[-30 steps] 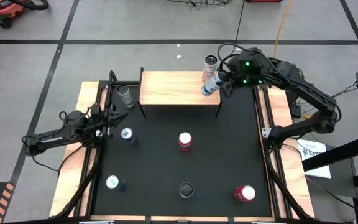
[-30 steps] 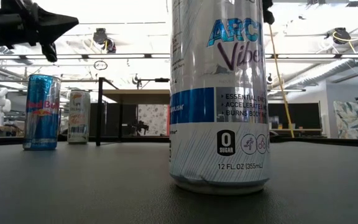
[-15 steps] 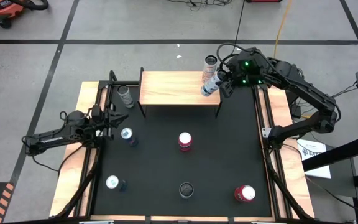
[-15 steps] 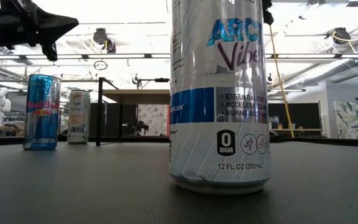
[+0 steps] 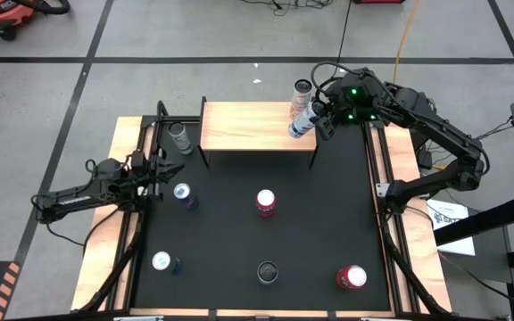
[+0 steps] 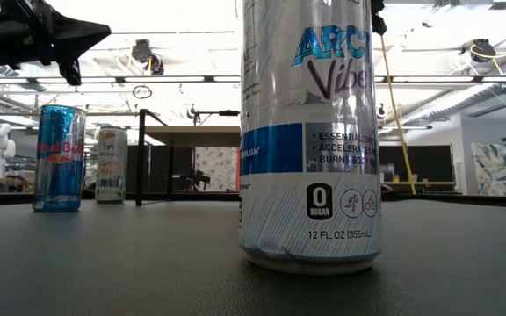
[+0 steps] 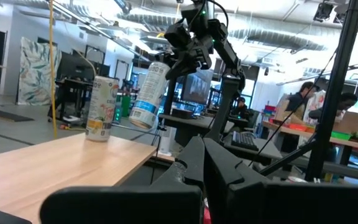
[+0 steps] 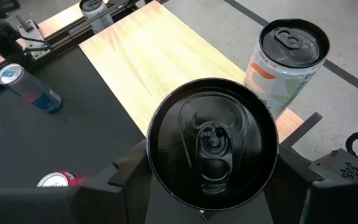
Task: Place canned beverage on shelf
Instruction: Put the top white-blue soda can on the shelf
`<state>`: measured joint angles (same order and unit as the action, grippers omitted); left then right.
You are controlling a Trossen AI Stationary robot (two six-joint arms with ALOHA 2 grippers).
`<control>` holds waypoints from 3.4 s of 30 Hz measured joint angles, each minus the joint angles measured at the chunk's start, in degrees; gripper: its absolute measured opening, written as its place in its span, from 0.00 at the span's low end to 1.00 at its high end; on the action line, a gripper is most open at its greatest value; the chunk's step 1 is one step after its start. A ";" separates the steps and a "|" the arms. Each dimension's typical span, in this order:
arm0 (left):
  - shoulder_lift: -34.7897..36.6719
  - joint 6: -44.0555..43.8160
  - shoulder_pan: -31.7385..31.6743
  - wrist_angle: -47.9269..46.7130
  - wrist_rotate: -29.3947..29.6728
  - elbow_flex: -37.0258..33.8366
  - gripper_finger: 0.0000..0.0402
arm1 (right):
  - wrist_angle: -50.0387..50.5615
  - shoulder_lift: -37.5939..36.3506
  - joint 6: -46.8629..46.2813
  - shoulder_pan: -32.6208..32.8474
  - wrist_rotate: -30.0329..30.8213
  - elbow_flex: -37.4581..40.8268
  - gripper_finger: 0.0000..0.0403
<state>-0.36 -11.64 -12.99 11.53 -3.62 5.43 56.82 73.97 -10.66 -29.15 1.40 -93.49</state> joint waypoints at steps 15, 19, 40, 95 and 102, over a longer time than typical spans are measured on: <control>0.02 -2.60 0.01 -0.48 2.18 0.00 0.00 | 0.01 0.00 0.91 0.00 0.01 0.02 0.52; 0.02 -2.62 0.02 -0.48 2.23 0.00 0.00 | 0.02 0.00 1.15 0.00 0.01 0.02 0.52; 0.02 -2.50 0.00 0.45 -2.29 0.00 0.15 | 0.01 0.00 3.88 0.00 0.01 0.02 0.52; -14.07 6.62 -0.06 -1.89 5.30 10.92 0.71 | -3.07 0.98 2.70 0.07 -4.52 0.07 0.52; -29.61 9.21 -1.00 -2.07 5.40 20.52 0.71 | -3.24 2.74 3.83 0.48 -4.87 0.11 0.52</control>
<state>-29.97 -2.43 -13.99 9.45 1.78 25.95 53.57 76.71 -6.83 -28.67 -3.47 -93.38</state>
